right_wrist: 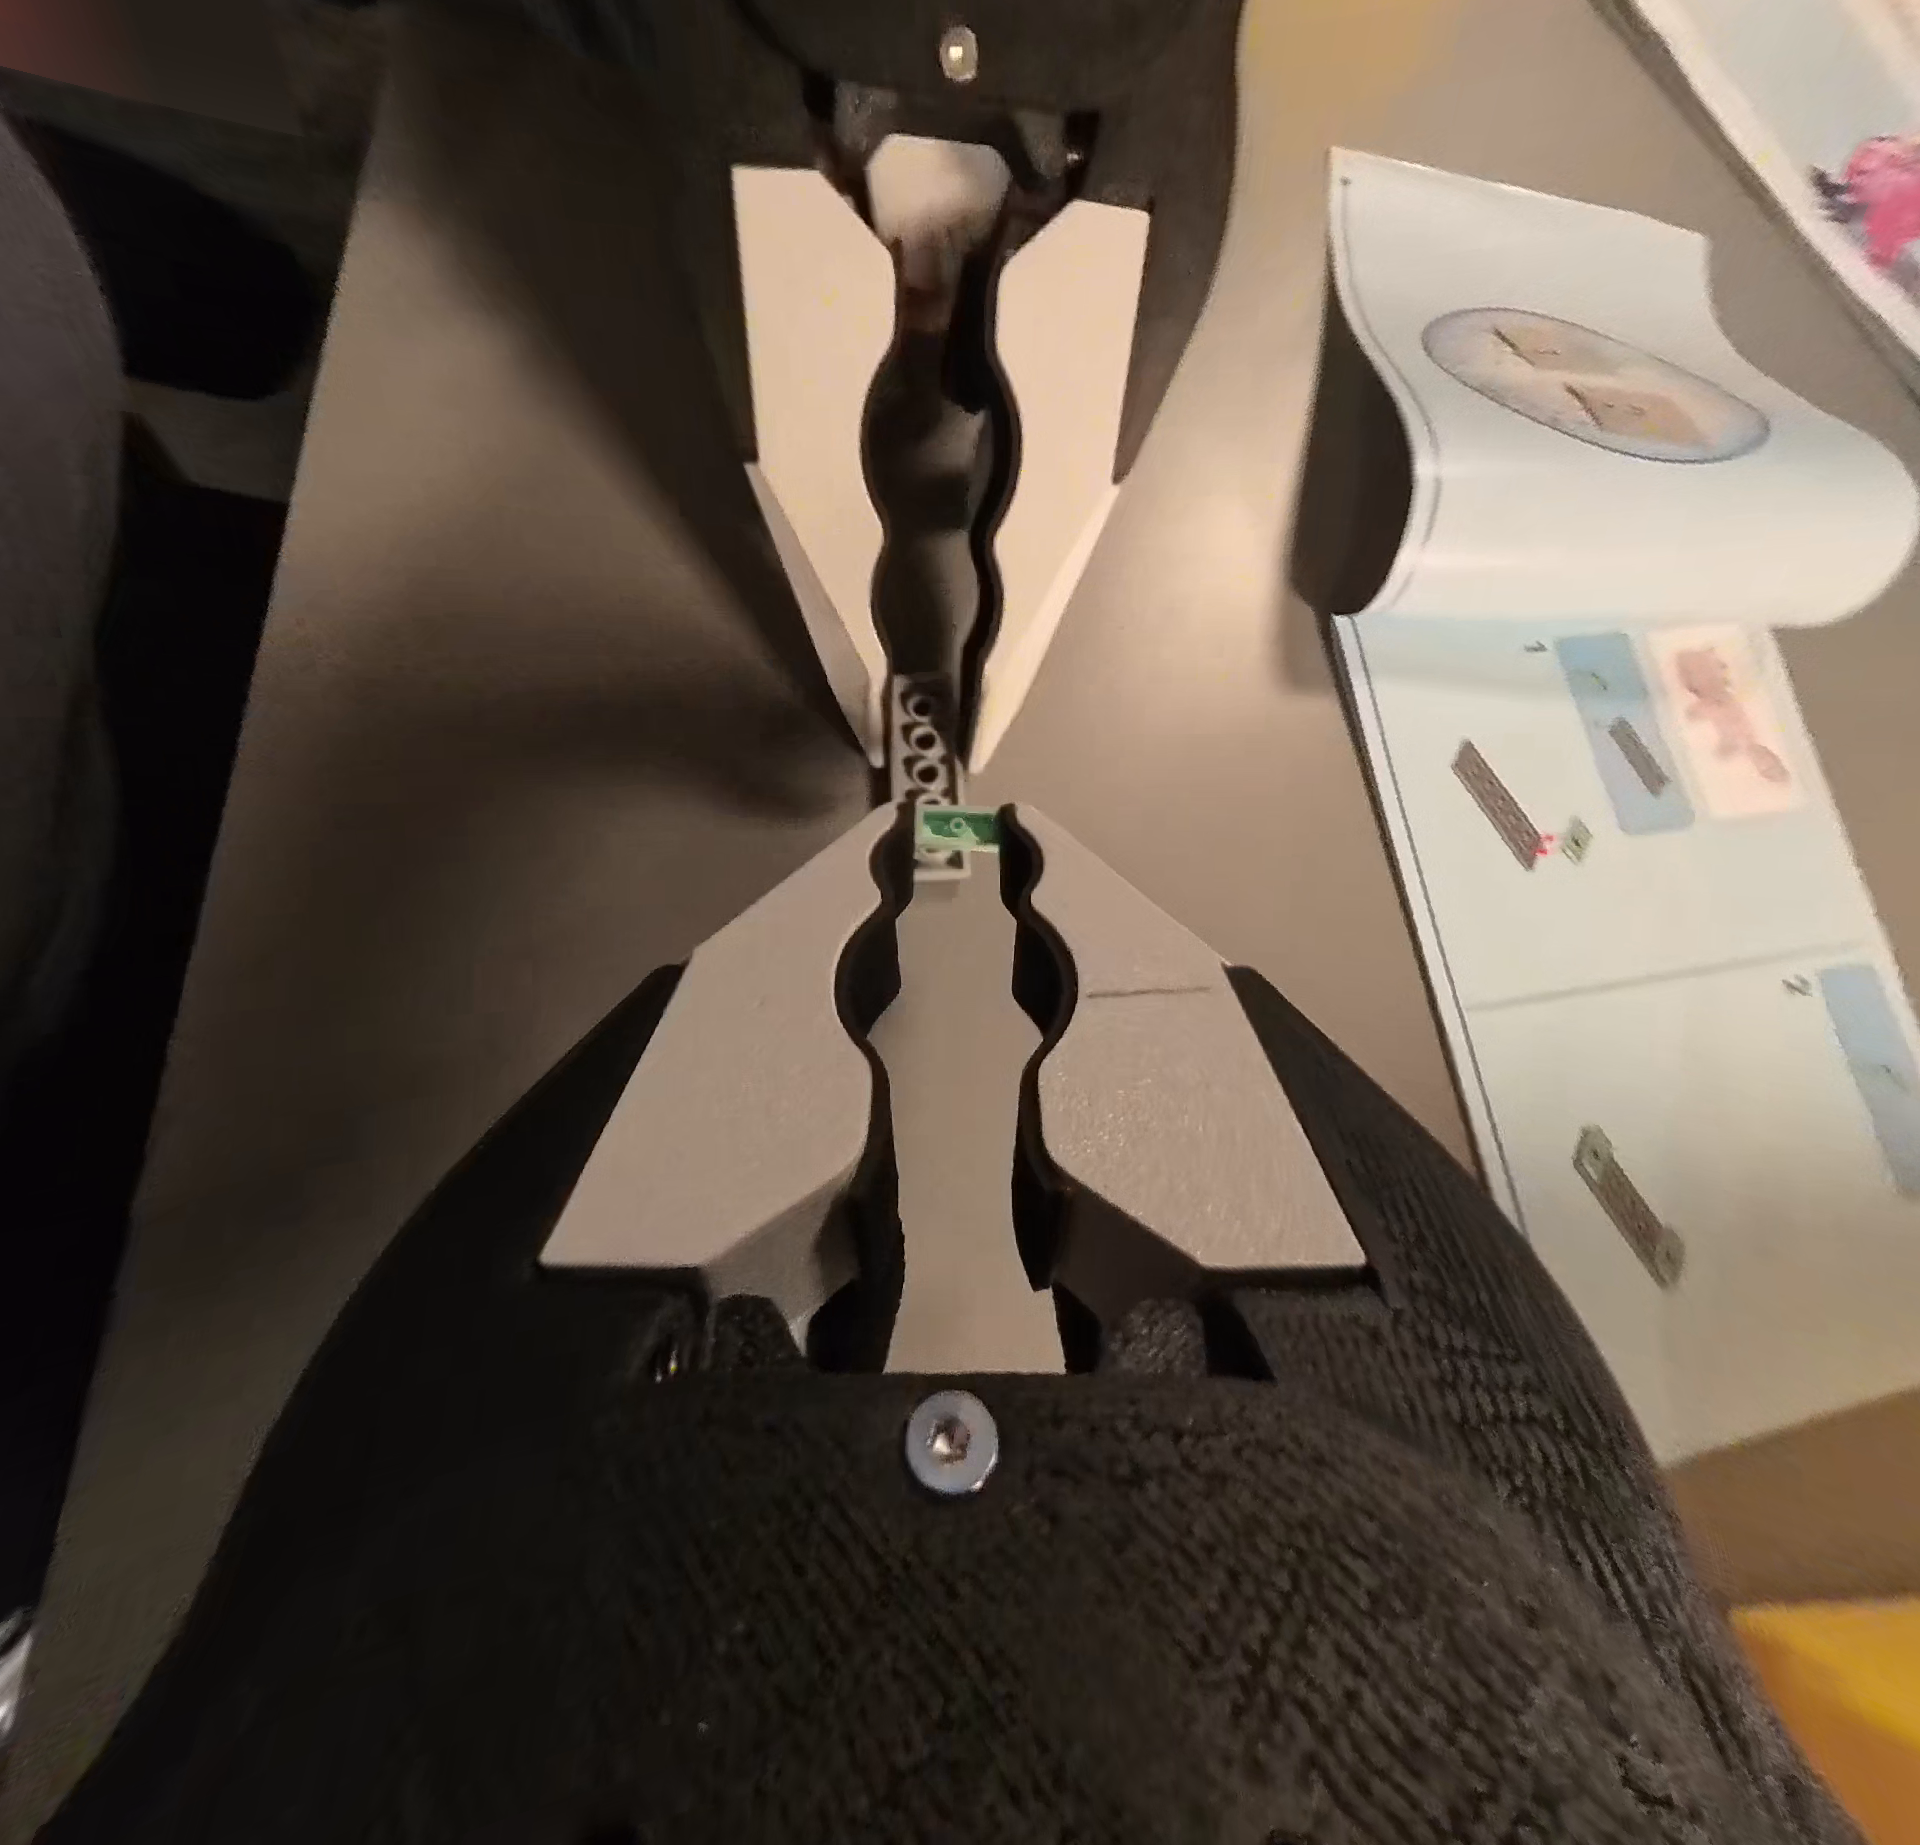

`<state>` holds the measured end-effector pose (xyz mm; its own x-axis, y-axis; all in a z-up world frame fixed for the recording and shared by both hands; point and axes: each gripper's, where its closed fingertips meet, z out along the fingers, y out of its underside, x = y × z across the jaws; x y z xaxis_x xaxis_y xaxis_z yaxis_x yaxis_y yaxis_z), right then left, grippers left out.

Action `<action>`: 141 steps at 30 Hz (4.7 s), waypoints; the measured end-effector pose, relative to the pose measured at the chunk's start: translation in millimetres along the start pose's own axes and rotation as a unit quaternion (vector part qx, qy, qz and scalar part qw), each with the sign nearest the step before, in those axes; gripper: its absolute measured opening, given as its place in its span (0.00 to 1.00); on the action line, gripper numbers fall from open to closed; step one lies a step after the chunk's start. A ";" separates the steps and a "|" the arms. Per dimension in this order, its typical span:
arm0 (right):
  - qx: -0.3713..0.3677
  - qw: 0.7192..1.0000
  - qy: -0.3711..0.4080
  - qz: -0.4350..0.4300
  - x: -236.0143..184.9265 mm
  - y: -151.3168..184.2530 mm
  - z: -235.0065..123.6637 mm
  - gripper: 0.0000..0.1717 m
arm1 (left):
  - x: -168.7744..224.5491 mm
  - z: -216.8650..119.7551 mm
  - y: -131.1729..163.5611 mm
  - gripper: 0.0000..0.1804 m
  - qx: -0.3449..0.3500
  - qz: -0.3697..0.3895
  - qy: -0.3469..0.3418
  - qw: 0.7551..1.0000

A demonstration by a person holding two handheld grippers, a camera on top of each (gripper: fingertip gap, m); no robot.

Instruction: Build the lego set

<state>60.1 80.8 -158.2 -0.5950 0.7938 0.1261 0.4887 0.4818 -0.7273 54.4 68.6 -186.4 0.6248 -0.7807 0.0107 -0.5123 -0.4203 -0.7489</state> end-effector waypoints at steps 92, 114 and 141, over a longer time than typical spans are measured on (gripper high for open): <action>-0.059 0.909 0.330 -0.249 58.4 -0.9 7.1 0.04 | -41.3 -31.8 -21.6 0.25 0.073 0.000 -0.128 0.989; -0.004 0.944 0.260 -0.202 45.7 0.6 13.9 0.04 | -35.3 -22.0 -16.8 0.02 0.010 0.186 -0.200 0.962; 0.028 0.953 0.241 -0.183 45.1 1.2 19.1 0.04 | -37.1 -20.2 -18.1 0.02 0.033 0.233 -0.221 0.946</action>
<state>21.7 110.1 -166.3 -0.3496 0.6614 0.6635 0.2625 0.7490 -0.6083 28.6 95.8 -159.9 0.5324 -0.5990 -0.5981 -0.7644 -0.0366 -0.6437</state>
